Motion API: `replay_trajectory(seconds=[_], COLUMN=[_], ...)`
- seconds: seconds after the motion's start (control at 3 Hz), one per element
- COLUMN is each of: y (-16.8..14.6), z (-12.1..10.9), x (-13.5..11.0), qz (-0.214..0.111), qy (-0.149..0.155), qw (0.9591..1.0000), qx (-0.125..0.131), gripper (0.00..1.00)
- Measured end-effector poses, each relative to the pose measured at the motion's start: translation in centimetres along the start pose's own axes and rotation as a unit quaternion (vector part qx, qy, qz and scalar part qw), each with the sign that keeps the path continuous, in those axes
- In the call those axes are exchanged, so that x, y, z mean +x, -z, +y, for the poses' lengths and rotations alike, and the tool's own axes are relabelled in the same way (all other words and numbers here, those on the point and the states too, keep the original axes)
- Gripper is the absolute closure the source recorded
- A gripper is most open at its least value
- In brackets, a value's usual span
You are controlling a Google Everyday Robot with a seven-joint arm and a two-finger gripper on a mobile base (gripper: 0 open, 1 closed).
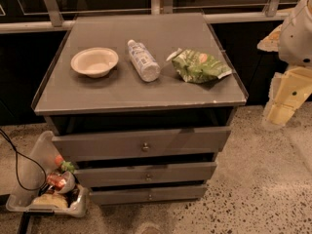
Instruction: Open bottom drawer
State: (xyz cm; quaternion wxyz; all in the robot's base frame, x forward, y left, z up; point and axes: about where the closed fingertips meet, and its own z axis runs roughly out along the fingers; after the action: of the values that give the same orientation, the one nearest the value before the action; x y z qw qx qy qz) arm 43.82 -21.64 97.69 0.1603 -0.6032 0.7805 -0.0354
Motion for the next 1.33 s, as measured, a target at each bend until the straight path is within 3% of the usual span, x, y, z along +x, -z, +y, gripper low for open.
replay_trajectory(seconds=[0.33,0.67,1.0,1.33], y=[0.0,-4.2,-10.4,-15.4], z=[0.0,1.3,3.5,6.3], x=[0.0,0.1,1.6,2.9], qz=[0.0,-0.012,-0.035,-0.087], qy=[0.0,0.006,0.0,-0.004], qw=[1.0,0.9987,0.9945,0.9891], qx=[0.0,-0.049,-0.098,-0.119], gripper=[0.0,0.0,0.0,0.0])
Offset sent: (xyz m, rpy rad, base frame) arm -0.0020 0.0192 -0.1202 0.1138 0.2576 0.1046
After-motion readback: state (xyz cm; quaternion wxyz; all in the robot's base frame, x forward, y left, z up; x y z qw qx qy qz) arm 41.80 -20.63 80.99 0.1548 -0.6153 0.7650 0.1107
